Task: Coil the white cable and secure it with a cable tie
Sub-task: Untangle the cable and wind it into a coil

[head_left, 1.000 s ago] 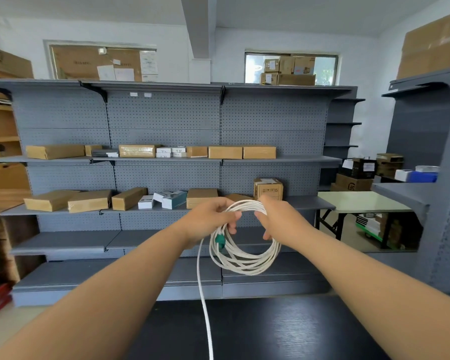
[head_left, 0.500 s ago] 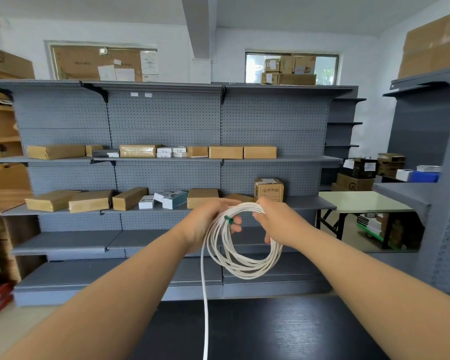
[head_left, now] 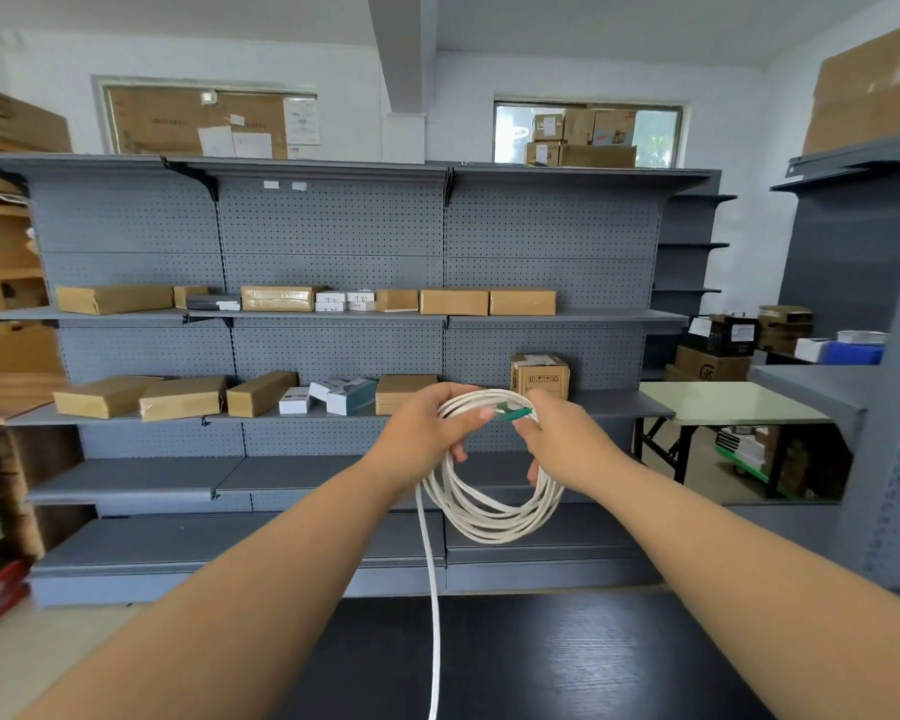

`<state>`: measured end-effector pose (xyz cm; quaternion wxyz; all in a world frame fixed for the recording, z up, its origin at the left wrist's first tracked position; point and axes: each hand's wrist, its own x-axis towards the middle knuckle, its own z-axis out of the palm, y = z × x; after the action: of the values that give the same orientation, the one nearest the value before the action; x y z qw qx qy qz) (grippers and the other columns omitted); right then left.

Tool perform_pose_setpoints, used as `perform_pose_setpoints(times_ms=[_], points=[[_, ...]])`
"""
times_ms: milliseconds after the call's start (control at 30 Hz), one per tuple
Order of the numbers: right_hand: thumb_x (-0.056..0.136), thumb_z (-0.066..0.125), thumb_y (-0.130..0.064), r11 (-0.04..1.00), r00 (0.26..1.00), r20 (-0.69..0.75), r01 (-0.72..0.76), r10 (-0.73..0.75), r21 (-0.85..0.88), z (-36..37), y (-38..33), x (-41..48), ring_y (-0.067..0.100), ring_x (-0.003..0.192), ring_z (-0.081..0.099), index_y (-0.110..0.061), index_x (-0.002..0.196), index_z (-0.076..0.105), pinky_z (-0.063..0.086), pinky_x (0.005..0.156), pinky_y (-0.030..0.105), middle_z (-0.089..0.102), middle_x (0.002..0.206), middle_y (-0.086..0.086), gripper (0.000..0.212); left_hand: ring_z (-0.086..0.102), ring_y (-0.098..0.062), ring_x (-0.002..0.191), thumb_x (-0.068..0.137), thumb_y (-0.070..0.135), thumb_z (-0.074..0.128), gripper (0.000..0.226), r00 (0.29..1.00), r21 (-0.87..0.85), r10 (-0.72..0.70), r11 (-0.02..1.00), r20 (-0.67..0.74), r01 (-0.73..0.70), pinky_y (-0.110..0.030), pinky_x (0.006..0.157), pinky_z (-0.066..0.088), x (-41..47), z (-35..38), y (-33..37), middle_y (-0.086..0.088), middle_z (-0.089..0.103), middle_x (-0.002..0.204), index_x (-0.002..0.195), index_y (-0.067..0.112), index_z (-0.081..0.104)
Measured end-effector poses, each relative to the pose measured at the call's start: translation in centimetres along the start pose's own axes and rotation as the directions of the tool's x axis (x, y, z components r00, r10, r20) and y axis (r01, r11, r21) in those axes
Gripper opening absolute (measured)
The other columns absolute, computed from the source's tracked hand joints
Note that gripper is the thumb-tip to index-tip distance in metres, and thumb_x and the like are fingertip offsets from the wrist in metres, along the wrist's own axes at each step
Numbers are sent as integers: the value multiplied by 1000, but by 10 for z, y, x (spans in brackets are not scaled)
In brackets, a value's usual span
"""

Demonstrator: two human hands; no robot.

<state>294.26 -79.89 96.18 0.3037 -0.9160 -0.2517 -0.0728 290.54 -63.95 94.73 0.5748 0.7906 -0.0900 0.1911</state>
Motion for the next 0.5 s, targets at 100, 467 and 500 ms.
perform_pose_setpoints(times_ms=[100, 467, 500], points=[[100, 38, -23, 1000, 1000, 4, -1, 1, 20, 0, 0, 1, 10, 46, 59, -12, 92, 41, 38, 39, 22, 50, 76, 2, 14, 49, -9, 51, 78, 12, 73, 30, 999, -23, -36, 999, 8, 36, -24, 55, 47, 1, 1, -1, 4, 59, 76, 105, 18, 61], [96, 49, -26, 991, 987, -136, 72, -87, -113, 5, -2, -4, 25, 87, 64, -14, 117, 45, 50, 72, 35, 61, 110, 11, 25, 33, -7, 42, 93, 33, 52, 21, 995, 57, 29, 998, -95, -23, -28, 50, 35, -1, 4, 1, 4, 36, 51, 78, 22, 62], [94, 52, -24, 985, 976, -178, 100, -124, -140, 7, -1, -5, 27, 103, 59, -15, 128, 40, 49, 82, 38, 55, 124, 11, 37, 32, -7, 41, 93, 33, 52, 23, 995, 63, 20, 998, -98, -14, -29, 51, 34, 0, 4, 2, 4, 35, 50, 75, 22, 61]])
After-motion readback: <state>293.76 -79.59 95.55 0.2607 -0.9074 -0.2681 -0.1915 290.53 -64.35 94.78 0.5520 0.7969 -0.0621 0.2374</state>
